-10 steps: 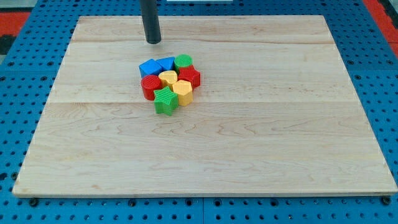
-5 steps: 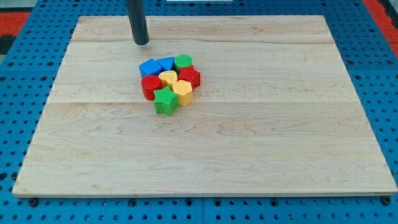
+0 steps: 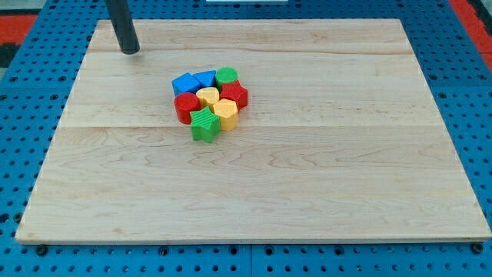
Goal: Move your arm towards the blue cube
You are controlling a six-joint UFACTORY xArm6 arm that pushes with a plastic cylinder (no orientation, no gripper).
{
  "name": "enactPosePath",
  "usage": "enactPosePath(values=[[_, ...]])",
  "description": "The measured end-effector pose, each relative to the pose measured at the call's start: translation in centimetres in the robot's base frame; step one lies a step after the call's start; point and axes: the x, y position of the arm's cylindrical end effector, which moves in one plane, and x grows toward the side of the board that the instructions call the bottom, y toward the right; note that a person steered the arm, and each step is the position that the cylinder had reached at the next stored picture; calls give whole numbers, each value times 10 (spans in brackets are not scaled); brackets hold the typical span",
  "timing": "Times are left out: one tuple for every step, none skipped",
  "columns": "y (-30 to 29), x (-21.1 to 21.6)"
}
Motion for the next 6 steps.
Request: enactPosePath(values=[[-8, -4], [-8, -5], [-37, 3], [-52, 43], [-48, 60], [-1, 76]])
